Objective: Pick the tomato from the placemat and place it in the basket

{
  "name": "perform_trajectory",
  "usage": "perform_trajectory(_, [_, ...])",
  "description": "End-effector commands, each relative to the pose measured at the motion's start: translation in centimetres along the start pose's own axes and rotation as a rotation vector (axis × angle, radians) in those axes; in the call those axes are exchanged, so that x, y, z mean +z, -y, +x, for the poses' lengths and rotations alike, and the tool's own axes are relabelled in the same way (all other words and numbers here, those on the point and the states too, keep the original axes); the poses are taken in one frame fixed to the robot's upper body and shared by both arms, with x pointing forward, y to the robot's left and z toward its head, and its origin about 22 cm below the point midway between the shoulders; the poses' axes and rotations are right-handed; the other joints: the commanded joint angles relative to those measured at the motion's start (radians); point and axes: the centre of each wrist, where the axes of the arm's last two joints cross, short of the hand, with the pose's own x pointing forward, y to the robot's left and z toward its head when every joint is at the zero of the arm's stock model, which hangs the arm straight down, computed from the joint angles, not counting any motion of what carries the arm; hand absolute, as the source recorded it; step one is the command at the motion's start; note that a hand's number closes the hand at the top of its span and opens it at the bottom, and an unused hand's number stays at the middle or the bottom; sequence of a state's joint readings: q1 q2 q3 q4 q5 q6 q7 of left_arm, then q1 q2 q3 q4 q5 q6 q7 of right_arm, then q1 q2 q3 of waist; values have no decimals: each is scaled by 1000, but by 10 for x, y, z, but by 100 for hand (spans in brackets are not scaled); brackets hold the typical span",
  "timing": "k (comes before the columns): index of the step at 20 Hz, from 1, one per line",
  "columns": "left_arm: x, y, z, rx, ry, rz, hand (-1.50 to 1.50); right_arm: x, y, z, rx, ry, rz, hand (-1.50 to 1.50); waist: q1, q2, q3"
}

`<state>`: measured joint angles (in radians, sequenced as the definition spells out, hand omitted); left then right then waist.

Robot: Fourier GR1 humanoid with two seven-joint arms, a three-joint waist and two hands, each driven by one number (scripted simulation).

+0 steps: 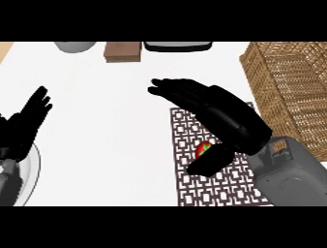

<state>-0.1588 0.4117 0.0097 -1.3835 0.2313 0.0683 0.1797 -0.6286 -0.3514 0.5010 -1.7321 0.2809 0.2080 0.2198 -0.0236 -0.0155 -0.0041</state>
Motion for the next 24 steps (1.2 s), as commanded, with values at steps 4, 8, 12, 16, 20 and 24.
perform_trajectory(4, [-8,5,-5,-16,0,-13,0,-4,87,43,278,-285,-11,-150,1,8,1])
perform_trajectory(8, [0,4,-6,-18,11,-6,0,-6,99,38,263,-356,235,-150,15,9,2])
perform_trajectory(12, [1,8,-2,-6,10,-11,0,10,132,32,203,-364,337,-150,15,10,3])
perform_trajectory(16, [-6,0,-5,4,-8,-11,0,41,152,19,122,-322,353,-150,10,12,3])
perform_trajectory(20, [-6,10,2,8,13,-24,0,80,155,5,54,-315,331,-150,8,11,4])
perform_trajectory(24, [-3,8,12,-6,12,-22,0,105,143,-31,-19,-283,208,-150,19,14,6])
